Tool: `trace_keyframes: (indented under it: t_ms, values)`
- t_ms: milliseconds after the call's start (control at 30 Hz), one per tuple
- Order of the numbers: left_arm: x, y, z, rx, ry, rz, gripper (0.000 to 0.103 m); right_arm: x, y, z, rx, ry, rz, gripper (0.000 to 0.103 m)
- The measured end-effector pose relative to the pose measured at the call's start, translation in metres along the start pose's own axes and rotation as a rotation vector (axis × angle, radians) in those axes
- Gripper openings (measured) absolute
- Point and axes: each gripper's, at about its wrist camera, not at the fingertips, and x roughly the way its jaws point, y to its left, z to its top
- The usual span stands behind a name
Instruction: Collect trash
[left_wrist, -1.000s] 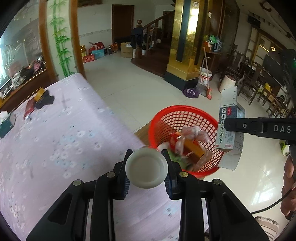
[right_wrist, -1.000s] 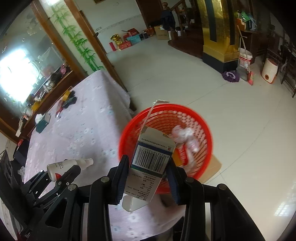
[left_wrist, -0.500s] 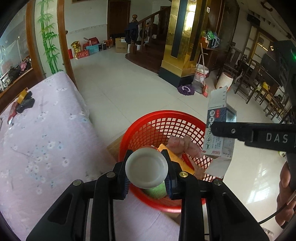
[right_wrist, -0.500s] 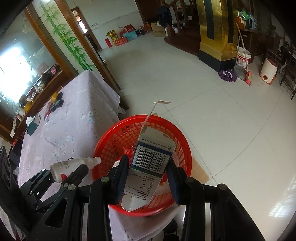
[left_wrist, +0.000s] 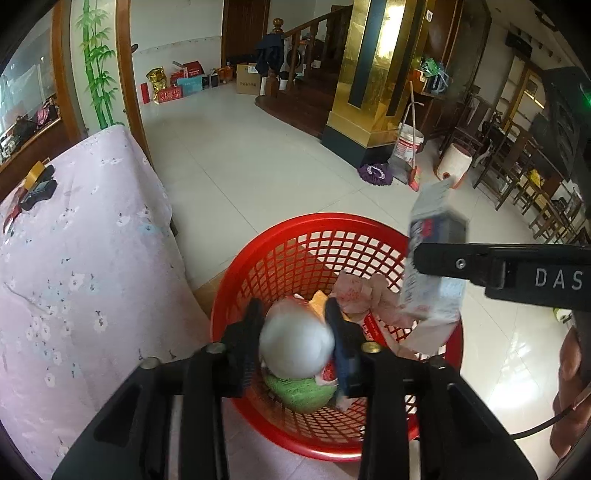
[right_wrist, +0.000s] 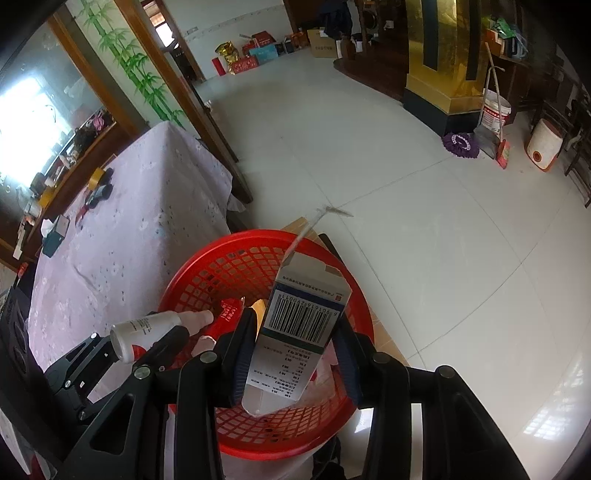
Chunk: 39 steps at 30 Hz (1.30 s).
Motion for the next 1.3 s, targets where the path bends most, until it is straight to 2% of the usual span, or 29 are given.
trace_keyframes:
  t_ms: [33,133,300,333,400,467,533,633,733,900,1067,1167,1300]
  values:
    - [-0.001,0.0,0.0,-0.005,-0.004,0.005,0.05,0.0,0.001,0.001,0.0,0.002,0.005,0.051]
    - [-0.009,0.001,-0.002,-0.021,-0.026,0.016,0.053,-0.009,-0.001,0.003,0.007,-0.029,0.011,0.063]
    - [-0.035,0.004,-0.005,-0.062,-0.074,0.071,0.063,-0.03,-0.009,0.005,0.031,-0.079,0.002,0.064]
    - [-0.046,0.004,-0.007,-0.066,-0.098,0.094,0.069,-0.039,-0.011,0.003,0.028,-0.101,-0.018,0.065]
    - [-0.064,0.005,-0.01,-0.083,-0.126,0.113,0.077,-0.054,-0.01,-0.004,0.004,-0.148,-0.07,0.08]
    - [-0.086,0.008,-0.014,-0.099,-0.167,0.12,0.085,-0.071,-0.008,-0.015,-0.016,-0.195,-0.121,0.086]
    - [-0.107,0.007,-0.02,-0.086,-0.186,0.143,0.089,-0.083,-0.007,-0.028,-0.039,-0.223,-0.15,0.086]
    - [-0.131,0.007,-0.032,-0.053,-0.215,0.157,0.09,-0.102,0.001,-0.053,-0.062,-0.256,-0.204,0.089]
    - [-0.157,0.015,-0.051,-0.02,-0.225,0.132,0.09,-0.123,0.012,-0.085,-0.064,-0.293,-0.25,0.091]
    - [-0.193,0.024,-0.09,0.07,-0.227,0.12,0.091,-0.154,0.043,-0.147,-0.014,-0.337,-0.32,0.095]
    - [-0.224,0.04,-0.122,0.107,-0.228,0.111,0.098,-0.173,0.079,-0.194,0.015,-0.364,-0.37,0.096]
    - [-0.238,0.045,-0.135,0.141,-0.227,0.123,0.098,-0.183,0.095,-0.216,0.044,-0.376,-0.382,0.096]
    - [-0.259,0.048,-0.148,0.158,-0.248,0.068,0.099,-0.193,0.113,-0.24,0.065,-0.383,-0.389,0.096]
